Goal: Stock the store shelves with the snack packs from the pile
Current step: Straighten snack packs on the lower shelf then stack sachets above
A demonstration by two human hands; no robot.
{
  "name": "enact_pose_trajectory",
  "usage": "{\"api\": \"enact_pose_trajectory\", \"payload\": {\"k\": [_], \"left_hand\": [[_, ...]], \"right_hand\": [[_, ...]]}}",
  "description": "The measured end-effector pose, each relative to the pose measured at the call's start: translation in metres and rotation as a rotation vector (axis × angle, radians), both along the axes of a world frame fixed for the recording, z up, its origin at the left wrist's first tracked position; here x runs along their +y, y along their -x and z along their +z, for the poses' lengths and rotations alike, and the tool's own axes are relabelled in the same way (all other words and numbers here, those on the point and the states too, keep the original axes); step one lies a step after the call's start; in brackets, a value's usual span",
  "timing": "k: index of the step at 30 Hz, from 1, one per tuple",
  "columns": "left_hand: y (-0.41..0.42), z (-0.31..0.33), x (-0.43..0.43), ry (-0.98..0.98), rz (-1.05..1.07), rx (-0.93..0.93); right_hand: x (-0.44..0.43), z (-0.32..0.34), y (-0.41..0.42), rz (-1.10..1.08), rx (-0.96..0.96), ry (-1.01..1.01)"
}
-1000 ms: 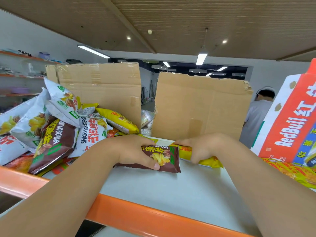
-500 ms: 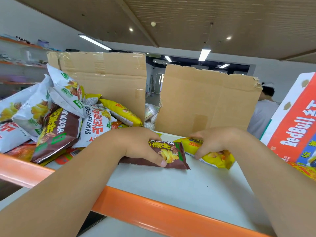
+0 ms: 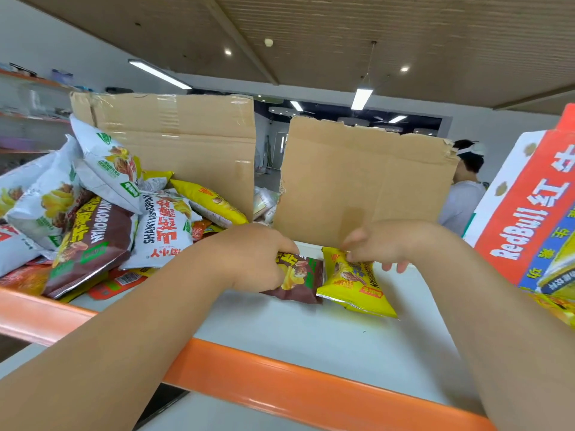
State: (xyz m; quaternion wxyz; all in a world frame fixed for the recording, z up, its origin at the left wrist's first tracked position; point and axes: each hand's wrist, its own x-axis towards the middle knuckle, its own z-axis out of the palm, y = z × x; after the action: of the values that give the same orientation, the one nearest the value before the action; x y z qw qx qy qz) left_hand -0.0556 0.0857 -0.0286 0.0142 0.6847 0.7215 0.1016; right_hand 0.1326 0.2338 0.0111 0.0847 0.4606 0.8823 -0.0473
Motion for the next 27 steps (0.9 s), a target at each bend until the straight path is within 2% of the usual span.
{"api": "enact_pose_trajectory", "payload": {"k": [6,10,11,13,15,18,20,22,24,27], "left_hand": [[-0.002,-0.001,0.000,-0.020,0.015,0.036],[-0.001,0.002,-0.001,-0.081,0.096,0.089],[-0.001,0.006,-0.002,-0.060,0.110,0.080],[-0.002,0.015,-0.005,-0.010,0.127,-0.053],[-0.008,0.022,-0.012,0.016,0.151,-0.169],[-0.021,0.025,-0.011,-0.047,0.165,-0.226],[-0.031,0.021,-0.007,-0.070,0.229,-0.161],[-0.040,0.016,-0.003,0.046,0.301,0.000],[-0.047,0.011,0.002,0.151,0.336,0.036],[-0.055,0.004,0.007,0.204,0.346,0.056]], "right_hand": [[-0.006,0.004,0.000,0.202,-0.145,-0.046],[-0.024,0.014,0.002,0.223,-0.406,-0.098],[-0.025,0.016,0.001,0.205,-0.466,-0.112],[-0.024,0.017,-0.006,0.156,-0.521,-0.167],[-0.026,0.018,-0.020,0.104,-0.466,-0.176],[-0.036,0.016,-0.042,0.081,-0.352,-0.116],[-0.041,0.007,-0.053,0.111,-0.304,-0.098],[-0.047,-0.008,-0.058,0.118,-0.198,-0.076],[-0.053,-0.023,-0.059,0.130,-0.066,-0.075],[-0.057,-0.032,-0.069,0.163,0.101,-0.101]]}}
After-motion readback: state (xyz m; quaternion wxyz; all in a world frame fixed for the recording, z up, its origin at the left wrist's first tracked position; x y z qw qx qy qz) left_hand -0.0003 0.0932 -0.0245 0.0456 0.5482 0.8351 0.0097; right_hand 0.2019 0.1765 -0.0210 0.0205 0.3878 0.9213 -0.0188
